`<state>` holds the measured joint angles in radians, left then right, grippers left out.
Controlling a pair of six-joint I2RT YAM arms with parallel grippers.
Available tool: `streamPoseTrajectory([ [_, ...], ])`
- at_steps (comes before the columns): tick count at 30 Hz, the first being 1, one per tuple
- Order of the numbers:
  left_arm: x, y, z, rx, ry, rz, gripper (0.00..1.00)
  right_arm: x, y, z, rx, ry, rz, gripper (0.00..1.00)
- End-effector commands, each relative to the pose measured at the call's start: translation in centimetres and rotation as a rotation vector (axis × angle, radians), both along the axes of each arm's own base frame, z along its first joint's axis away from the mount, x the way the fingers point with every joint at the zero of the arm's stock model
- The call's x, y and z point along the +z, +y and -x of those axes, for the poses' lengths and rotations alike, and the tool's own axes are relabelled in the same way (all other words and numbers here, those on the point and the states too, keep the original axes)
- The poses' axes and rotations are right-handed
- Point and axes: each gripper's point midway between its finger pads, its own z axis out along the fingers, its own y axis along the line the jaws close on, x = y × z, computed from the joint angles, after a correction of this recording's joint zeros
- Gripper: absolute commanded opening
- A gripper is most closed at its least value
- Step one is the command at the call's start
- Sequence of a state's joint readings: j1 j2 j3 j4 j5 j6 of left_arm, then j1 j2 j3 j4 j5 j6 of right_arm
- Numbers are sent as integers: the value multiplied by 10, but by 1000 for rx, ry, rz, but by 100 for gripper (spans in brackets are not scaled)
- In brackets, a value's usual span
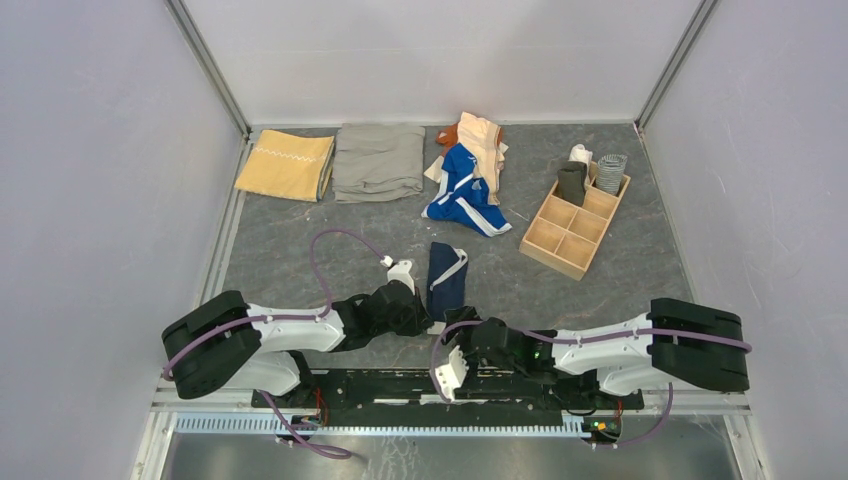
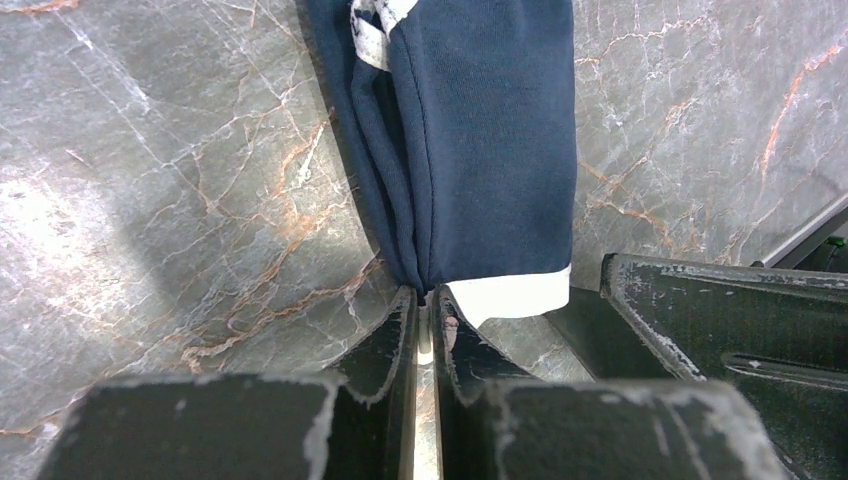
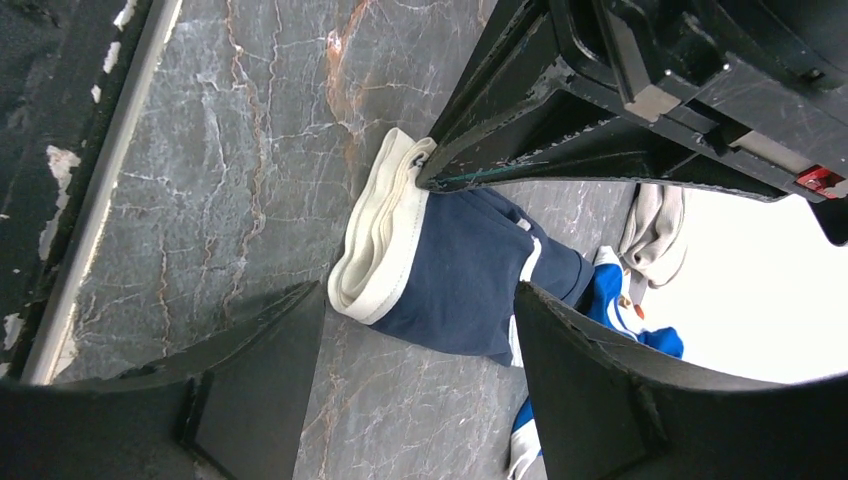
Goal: Roll the underwear
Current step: Roll the underwear to the center of the board.
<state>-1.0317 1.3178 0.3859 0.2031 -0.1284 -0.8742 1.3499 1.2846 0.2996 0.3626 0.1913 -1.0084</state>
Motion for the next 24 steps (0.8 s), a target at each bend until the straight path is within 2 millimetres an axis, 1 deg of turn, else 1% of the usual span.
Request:
streamPoseTrajectory([
  [1, -1, 0, -5, -8, -27, -19, 9, -19, -10, 1, 9, 10, 94, 76],
  [6, -1, 1, -5, -7, -27, -22, 9, -25, -25, -6, -19, -28, 179, 76],
  [9, -1, 1, -5, -8, -27, -20, 9, -24, -26, -6, -23, -31, 180, 76],
  [12, -1, 2, -5, -8, -27, -22, 9, -30, -28, -6, -26, -24, 208, 76],
  [17, 0, 1, -5, -10, -26, -19, 8, -33, -25, -6, -24, -18, 203, 76],
  [24, 0, 0, -5, -15, -20, -15, 8, -29, -12, -6, -28, -12, 132, 76],
])
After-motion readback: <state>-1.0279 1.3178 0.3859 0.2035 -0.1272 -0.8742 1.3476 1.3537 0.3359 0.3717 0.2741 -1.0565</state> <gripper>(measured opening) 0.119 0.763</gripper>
